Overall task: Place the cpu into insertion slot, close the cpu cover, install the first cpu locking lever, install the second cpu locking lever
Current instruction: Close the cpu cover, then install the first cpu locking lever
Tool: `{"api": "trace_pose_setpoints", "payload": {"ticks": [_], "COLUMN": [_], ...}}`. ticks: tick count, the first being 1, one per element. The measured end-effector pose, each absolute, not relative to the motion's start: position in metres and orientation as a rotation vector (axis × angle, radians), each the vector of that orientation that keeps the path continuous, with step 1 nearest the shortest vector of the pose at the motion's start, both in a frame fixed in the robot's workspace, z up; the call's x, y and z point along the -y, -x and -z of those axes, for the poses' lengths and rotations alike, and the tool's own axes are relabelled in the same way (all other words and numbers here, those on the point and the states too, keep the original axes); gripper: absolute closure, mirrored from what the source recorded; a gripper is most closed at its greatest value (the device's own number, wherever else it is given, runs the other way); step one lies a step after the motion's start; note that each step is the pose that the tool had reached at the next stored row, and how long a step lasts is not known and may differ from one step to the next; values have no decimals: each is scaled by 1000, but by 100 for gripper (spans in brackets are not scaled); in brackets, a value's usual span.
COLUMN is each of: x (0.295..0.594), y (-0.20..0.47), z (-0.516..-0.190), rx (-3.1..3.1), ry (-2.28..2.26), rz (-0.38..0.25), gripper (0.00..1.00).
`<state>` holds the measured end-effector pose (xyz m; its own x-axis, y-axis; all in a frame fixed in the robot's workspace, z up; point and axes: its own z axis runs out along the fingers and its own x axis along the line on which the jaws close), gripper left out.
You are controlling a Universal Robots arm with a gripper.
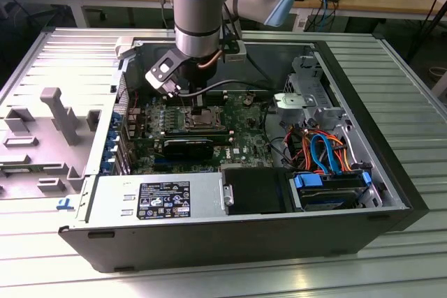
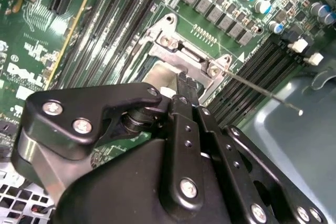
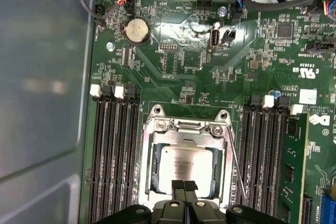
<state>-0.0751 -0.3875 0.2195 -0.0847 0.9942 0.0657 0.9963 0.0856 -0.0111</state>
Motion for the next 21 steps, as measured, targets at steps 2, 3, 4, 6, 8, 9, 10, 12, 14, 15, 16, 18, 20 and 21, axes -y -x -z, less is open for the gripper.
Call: {"api": "trace_pose_setpoints", "payload": {"ticks": [2, 3, 4, 6, 8, 9, 10, 12, 14, 15, 16, 18, 20, 21], "x": [387, 387, 387, 387, 387, 387, 387, 387, 387, 387, 387, 387, 387, 388], "y": [73, 73, 73, 73, 73, 73, 73, 73, 73, 73, 73, 73, 73, 73], "z": [-226, -229, -231, -234, -234, -234, -234, -234, -235, -235, -235, -235, -235, -235], "rx": [2274, 2275, 2275, 2276, 2276, 2276, 2276, 2276, 2276, 2276, 2276, 2278, 2285, 2289], "ry": [2084, 2083, 2082, 2081, 2081, 2081, 2081, 2081, 2082, 2081, 2081, 2079, 2072, 2067], "rz": [55, 55, 55, 56, 55, 56, 55, 55, 55, 55, 55, 55, 55, 55], "gripper": [89, 89, 89, 89, 89, 89, 89, 89, 89, 89, 89, 89, 89, 89]}}
